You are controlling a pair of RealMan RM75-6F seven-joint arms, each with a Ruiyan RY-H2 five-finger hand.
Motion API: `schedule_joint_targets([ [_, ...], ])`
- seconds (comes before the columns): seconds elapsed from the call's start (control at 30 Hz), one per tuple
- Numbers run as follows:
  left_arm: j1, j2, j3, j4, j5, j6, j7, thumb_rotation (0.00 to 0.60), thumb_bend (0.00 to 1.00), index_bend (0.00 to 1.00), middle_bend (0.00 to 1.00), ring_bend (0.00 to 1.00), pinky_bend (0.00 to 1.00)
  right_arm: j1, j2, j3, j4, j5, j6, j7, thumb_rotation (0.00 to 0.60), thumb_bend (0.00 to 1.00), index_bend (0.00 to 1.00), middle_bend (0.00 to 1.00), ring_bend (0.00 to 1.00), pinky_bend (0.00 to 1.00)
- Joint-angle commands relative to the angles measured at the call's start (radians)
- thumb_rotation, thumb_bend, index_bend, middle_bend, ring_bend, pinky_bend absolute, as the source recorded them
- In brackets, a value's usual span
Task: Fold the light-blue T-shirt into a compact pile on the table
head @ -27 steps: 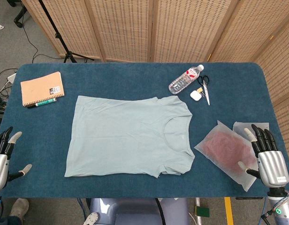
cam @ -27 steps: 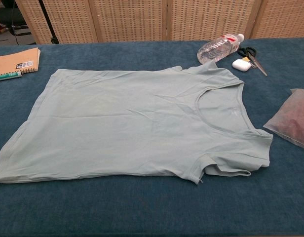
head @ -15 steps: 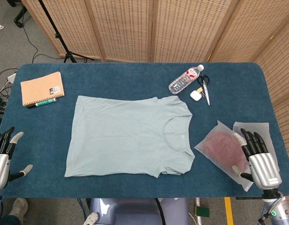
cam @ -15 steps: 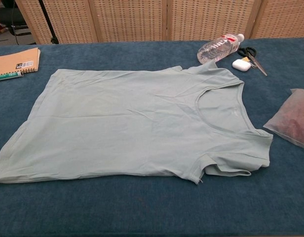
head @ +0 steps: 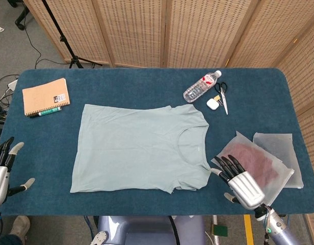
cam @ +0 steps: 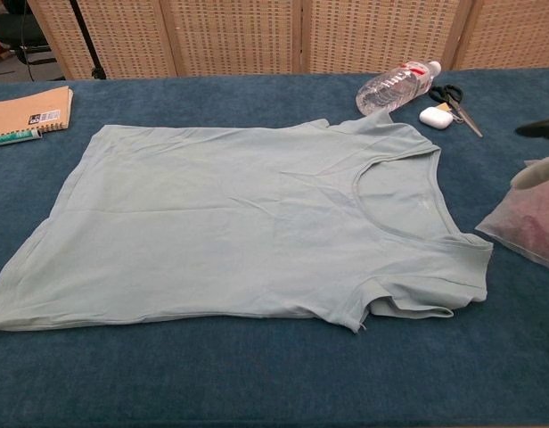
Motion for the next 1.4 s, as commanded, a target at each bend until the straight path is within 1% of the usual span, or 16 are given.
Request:
schedule_joint_targets([
  [0.03,-0.002,0.001,-0.002,-0.001,-0.006,-0.005,0.0,0.6,0.0,0.0,0.0,0.0,0.0,0.033,-0.044,-0.005,0.019,-0.014,-0.046,-0.044,0.6,0.15,0.26,0.0,0.0,0.0],
  [0.17,-0.005,0.002,-0.004,-0.002,-0.014,-0.012,0.002,0.6,0.0,0.0,0.0,0.0,0.0,0.055,-0.088,-0.01,0.03,-0.019,-0.087,-0.09,0.6,0.21,0.3,0.0,0.0,0.0],
  [0.23,-0.006,0.002,-0.005,-0.002,-0.017,-0.013,0.004,0.6,0.0,0.0,0.0,0.0,0.0,0.064,-0.113,-0.011,0.042,-0.023,-0.1,-0.115,0.6,0.21,0.31,0.0,0.0,0.0],
  [0.4,-0.007,0.001,-0.007,-0.002,-0.022,-0.016,0.006,0.6,0.0,0.0,0.0,0.0,0.0,0.083,-0.167,-0.009,0.071,-0.013,-0.135,-0.159,0.6,0.27,0.33,0.0,0.0,0.0],
  [0.5,-0.007,0.0,-0.007,-0.001,-0.023,-0.017,0.005,0.6,0.0,0.0,0.0,0.0,0.0,0.094,-0.193,-0.008,0.084,-0.007,-0.15,-0.18,0.6,0.32,0.33,0.0,0.0,0.0],
  [0.67,-0.008,-0.001,-0.008,-0.002,-0.027,-0.02,0.007,0.6,0.0,0.0,0.0,0.0,0.0,0.11,-0.222,-0.004,0.106,0.005,-0.168,-0.212,0.6,0.36,0.33,0.0,0.0,0.0],
  [0.93,-0.01,-0.004,-0.009,-0.002,-0.033,-0.024,0.015,0.6,0.0,0.0,0.0,0.0,0.0,0.125,-0.246,-0.009,0.132,0.031,-0.197,-0.244,0.6,0.36,0.33,0.0,0.0,0.0],
  [1.03,-0.012,-0.007,-0.01,-0.003,-0.038,-0.029,0.022,0.6,0.0,0.0,0.0,0.0,0.0,0.134,-0.265,-0.012,0.159,0.043,-0.213,-0.246,0.6,0.36,0.33,0.0,0.0,0.0],
  [1.4,-0.016,-0.012,-0.013,-0.004,-0.05,-0.036,0.036,0.6,0.0,0.0,0.0,0.0,0.0,0.153,-0.31,-0.028,0.238,0.046,-0.192,-0.203,0.6,0.37,0.44,0.0,0.0,0.0],
])
